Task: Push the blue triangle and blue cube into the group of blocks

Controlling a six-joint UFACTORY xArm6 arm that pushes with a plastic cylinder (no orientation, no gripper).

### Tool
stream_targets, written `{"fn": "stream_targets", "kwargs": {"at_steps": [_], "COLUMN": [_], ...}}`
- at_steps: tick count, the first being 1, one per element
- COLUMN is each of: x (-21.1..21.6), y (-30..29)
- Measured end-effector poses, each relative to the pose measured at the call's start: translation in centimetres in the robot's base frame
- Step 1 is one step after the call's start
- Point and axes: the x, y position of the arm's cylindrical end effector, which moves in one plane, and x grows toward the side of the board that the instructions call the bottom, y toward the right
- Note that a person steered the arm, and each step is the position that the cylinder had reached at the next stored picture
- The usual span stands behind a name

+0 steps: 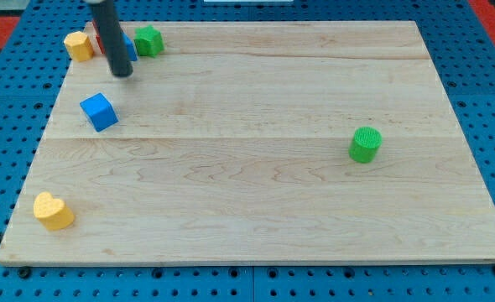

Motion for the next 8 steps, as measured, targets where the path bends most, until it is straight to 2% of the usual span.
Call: {"fn": "stream_targets", "kwargs": {"at_steps": [1, 2, 3, 4, 5, 6, 7, 8], "x": [8.1, 9.9, 5.9, 4.0, 8.4, 3.4, -3.6, 0.5], "y": [2.2, -5.5, -5.8, -4.8, -4.4, -1.5, -1.1, 3.8]}}
